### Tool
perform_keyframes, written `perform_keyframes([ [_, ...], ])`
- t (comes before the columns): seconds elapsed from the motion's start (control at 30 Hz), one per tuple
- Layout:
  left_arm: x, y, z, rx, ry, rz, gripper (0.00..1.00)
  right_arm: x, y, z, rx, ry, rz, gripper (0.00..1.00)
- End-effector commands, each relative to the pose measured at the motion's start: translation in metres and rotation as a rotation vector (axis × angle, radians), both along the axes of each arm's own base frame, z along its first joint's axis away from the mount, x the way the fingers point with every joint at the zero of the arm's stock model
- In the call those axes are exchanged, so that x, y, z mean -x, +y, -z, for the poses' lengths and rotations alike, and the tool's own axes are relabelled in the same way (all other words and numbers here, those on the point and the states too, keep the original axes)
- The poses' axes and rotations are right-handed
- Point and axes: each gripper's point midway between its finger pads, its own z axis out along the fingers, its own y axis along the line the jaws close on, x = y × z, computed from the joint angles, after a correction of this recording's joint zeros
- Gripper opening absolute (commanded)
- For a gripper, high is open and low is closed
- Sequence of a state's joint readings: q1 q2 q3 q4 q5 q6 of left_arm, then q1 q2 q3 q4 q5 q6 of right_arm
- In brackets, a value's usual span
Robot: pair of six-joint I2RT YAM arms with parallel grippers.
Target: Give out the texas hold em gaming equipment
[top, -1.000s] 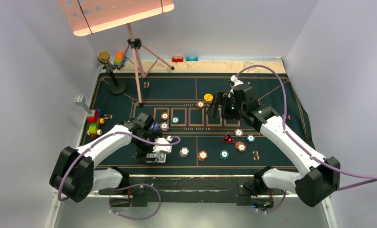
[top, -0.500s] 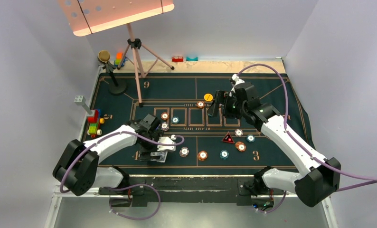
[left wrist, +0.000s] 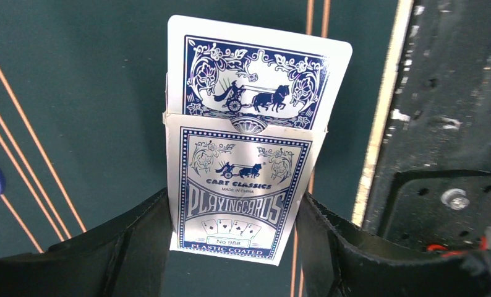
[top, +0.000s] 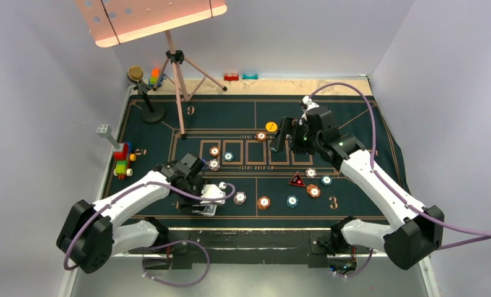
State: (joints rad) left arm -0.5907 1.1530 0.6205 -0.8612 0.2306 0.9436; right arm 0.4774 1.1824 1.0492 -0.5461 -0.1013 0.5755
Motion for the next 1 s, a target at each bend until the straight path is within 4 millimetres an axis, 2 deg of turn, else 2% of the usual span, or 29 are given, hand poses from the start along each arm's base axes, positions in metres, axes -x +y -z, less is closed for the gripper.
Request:
perform_keyframes([
  [0.0,0.011,-0.015,-0.025,0.073,0.065,-0.019,0.29,0.001,0.009,-0.018,-0.07,-0.044,-0.03,0.98],
  [0.13,0.005,-0.028,-0.062,0.115,0.089,-0.116,0.14,0.011,0.026,-0.023,-0.174,-0.037,-0.094,0.98],
  [0.23,-0.004,-0.037,-0.092,0.152,0.069,-0.19,0.05,0.025,0.048,-0.034,-0.306,-0.049,-0.181,0.98],
  [0.33,-0.016,-0.042,-0.121,0.172,0.034,-0.257,0.0,0.045,0.076,-0.044,-0.436,-0.034,-0.27,0.98],
  [0.47,-0.027,-0.052,-0.155,0.205,0.024,-0.315,0.0,0.067,0.11,-0.06,-0.575,-0.034,-0.39,0.98],
  [0.63,-0.036,-0.058,-0.176,0.224,0.01,-0.351,0.0,0.086,0.145,-0.073,-0.703,-0.008,-0.511,0.98],
  [0.73,-0.041,-0.058,-0.183,0.221,-0.004,-0.365,0.0,0.09,0.163,-0.078,-0.718,-0.001,-0.556,0.98],
  [0.83,-0.042,-0.059,-0.187,0.225,-0.003,-0.376,0.0,0.093,0.18,-0.078,-0.725,0.02,-0.588,0.93],
  [0.97,-0.042,-0.06,-0.19,0.234,-0.003,-0.387,0.0,0.094,0.198,-0.069,-0.724,0.06,-0.609,0.84],
])
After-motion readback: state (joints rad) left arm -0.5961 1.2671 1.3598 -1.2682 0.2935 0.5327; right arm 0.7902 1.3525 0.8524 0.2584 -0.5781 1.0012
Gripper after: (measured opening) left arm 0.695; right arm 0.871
